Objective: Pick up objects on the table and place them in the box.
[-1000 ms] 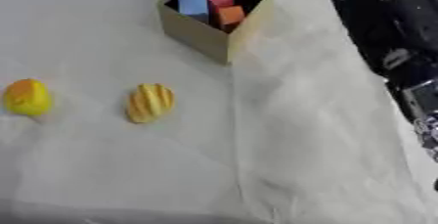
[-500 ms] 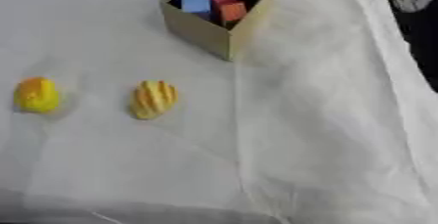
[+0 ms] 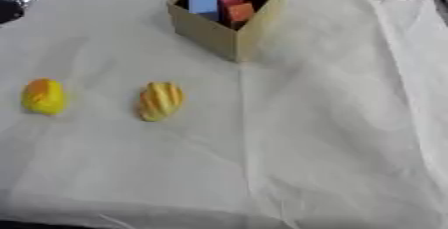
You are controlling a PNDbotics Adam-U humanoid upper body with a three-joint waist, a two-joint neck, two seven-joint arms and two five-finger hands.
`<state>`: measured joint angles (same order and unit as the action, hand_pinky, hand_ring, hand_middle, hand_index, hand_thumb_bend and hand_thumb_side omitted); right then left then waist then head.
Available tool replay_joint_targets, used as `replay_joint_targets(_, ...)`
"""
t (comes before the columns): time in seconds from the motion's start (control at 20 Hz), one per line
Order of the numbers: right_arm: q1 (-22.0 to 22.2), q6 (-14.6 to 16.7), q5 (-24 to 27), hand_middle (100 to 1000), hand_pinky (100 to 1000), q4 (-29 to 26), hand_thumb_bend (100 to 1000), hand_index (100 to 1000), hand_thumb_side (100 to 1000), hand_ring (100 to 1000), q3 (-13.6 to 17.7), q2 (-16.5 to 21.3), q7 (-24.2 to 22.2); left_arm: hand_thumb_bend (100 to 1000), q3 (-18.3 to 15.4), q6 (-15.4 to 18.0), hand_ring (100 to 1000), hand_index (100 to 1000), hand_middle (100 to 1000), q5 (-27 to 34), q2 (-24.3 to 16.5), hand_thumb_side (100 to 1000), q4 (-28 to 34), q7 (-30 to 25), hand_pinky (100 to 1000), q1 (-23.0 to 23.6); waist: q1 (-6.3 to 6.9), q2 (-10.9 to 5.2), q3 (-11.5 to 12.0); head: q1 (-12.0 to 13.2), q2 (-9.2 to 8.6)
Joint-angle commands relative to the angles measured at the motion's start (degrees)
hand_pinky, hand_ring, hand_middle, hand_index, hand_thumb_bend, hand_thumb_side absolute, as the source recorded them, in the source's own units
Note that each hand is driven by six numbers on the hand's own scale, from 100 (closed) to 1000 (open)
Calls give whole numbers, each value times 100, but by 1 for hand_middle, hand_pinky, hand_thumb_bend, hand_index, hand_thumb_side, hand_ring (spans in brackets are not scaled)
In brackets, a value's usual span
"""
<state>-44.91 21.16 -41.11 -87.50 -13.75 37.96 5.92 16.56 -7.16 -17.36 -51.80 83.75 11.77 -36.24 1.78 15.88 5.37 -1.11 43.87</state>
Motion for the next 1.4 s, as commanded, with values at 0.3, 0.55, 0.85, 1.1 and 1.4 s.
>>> replay_joint_targets(0.3, 391, -667, 775, 701, 893, -1301, 100, 835, 416, 758, 143, 425, -28, 604, 1135, 698, 749, 873, 714, -52, -875, 552, -861, -739, 805, -400, 27, -144, -25, 42, 24)
replay_joint_targets(0.55, 608, -1371, 1966, 698, 894, -2255, 100, 834, 450, 755, 325, 675, -559, 634, 1389, 987, 774, 884, 742, 208, -948, 493, -943, -2089, 820, -460, 33, -154, 51, 11, 24)
replay_joint_targets(0.85, 674, -1939, 3259, 693, 896, -2703, 100, 832, 500, 751, 705, 833, -1149, 671, 599, 665, 784, 869, 743, 639, -1026, 420, -510, -4823, 824, -587, 21, -181, 131, -38, 24)
replay_joint_targets(1.1, 660, -1962, 3358, 692, 897, -2709, 100, 831, 512, 750, 739, 756, -1221, 694, 561, 506, 779, 860, 732, 681, -1017, 292, -389, -5053, 815, -523, -1, -189, 114, -7, 24)
replay_joint_targets(1.4, 668, -1980, 3352, 691, 898, -2709, 100, 830, 519, 749, 766, 686, -1236, 699, 639, 380, 779, 862, 736, 712, -912, 248, -468, -5105, 811, -514, -34, -192, 69, 49, 24)
